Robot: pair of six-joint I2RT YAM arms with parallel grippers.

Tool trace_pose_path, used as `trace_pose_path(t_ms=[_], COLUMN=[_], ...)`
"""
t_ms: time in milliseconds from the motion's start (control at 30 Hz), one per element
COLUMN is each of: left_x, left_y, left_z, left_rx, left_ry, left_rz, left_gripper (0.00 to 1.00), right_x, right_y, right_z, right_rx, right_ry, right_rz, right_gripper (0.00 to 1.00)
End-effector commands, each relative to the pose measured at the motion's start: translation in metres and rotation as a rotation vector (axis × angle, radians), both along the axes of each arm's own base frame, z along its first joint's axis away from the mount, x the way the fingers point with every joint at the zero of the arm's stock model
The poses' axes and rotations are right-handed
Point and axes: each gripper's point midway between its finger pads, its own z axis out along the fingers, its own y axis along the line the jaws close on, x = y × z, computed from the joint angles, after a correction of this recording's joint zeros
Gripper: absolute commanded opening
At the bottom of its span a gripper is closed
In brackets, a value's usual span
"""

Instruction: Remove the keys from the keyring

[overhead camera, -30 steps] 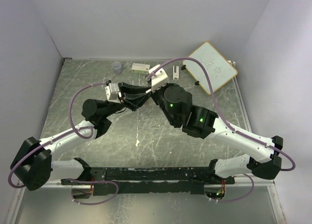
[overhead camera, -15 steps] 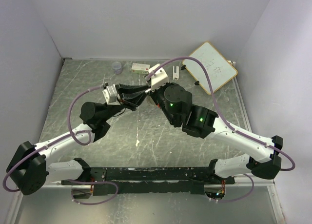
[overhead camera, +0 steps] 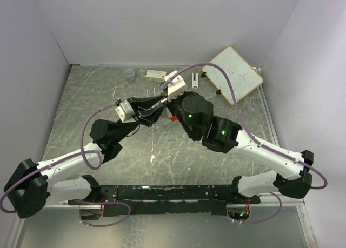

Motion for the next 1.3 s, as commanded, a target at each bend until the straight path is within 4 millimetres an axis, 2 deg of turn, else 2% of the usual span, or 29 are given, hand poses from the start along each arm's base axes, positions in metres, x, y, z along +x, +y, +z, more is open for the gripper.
trace_pose_path(t_ms=[0, 200, 667, 967, 1267], left_x=[0.004, 0.011, 0.01, 0.01, 0.019], left_y=[0.021, 0.029, 0.011, 0.007, -0.002], left_z=[0.01, 0.01, 0.014, 0.017, 0.015], left_rx=[-0.069, -0.099, -0.112, -0.109, -0.085], left_ry=[-0.024, -0.016, -0.028, -0.045, -0.059], left_rz=[0.127, 0.185, 0.125, 0.161, 0.215], left_gripper=[0.46, 0.46, 0.46, 0.46, 0.46], right_x=[0.0, 0.0, 0.0, 0.0, -0.001], right_y=[0.001, 0.002, 0.001, 0.004, 0.006], right_z=[0.02, 0.019, 0.018, 0.014, 0.013], right_rx=[0.063, 0.063, 0.06, 0.054, 0.055], right_ry=[-0.023, -0.022, -0.022, -0.016, -0.011], right_rz=[-0.001, 0.003, 0.003, 0.012, 0.02], right_gripper=[0.0, 0.0, 0.0, 0.0, 0.0])
